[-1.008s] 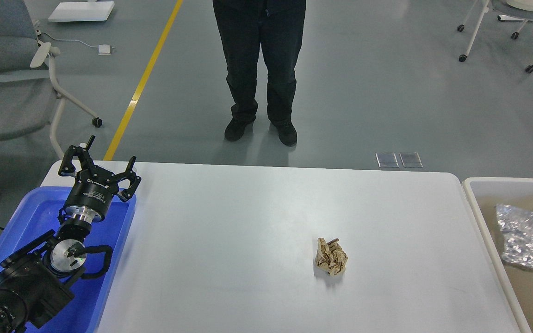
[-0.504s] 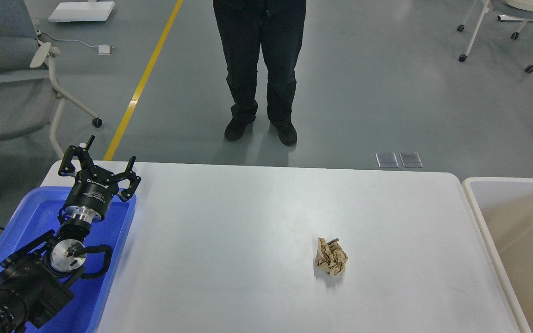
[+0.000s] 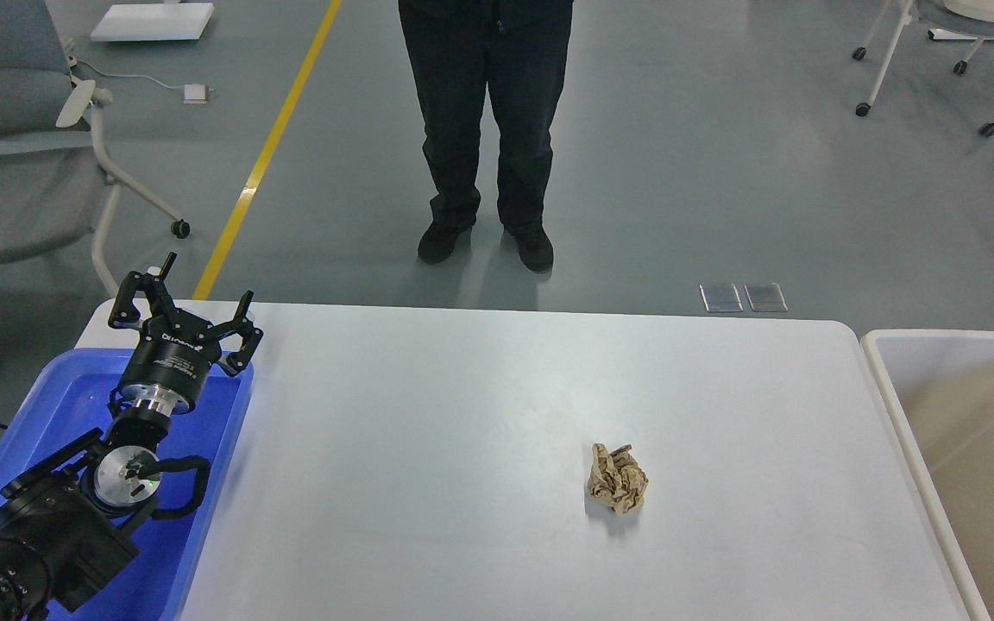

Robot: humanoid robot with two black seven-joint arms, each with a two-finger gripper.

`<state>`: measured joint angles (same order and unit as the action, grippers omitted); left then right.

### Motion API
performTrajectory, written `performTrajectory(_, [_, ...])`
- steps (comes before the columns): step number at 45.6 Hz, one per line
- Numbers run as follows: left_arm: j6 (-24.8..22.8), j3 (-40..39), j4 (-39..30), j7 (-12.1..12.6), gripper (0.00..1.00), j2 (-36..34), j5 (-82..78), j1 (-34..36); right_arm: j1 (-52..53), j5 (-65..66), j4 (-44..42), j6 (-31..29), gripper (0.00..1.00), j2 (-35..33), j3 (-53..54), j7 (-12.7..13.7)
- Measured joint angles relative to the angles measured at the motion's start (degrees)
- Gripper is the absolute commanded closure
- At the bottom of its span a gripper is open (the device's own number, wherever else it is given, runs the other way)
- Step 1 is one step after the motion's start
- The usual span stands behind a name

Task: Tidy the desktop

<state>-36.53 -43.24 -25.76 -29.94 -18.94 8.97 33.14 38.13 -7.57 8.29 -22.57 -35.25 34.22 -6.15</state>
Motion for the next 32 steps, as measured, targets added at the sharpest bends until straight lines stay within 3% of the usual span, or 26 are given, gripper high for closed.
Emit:
performTrajectory(6, [0.00, 0.00, 0.00, 0.00, 0.00, 0.00, 0.01, 0.00, 0.10, -0.53, 6.21, -5.85, 0.00, -2.51, 3.02, -0.14])
performTrajectory(15, [0.00, 0.00, 0.00, 0.00, 0.00, 0.00, 0.03, 0.00, -0.02, -0.86, 20.63, -9.77, 0.00, -6.33, 7.25, -0.38])
performTrajectory(24, [0.00, 0.03, 0.02, -0.02, 0.00, 0.01, 0.04, 0.00, 1.11, -0.91, 32.32, -10.60, 0.00, -6.48, 11.09, -0.47])
performTrajectory(32, [-0.01, 0.06, 0.00, -0.04, 0.00, 0.04, 0.03, 0.00, 2.96, -0.86, 36.24, -8.82, 0.00, -2.27, 12.61, -0.50])
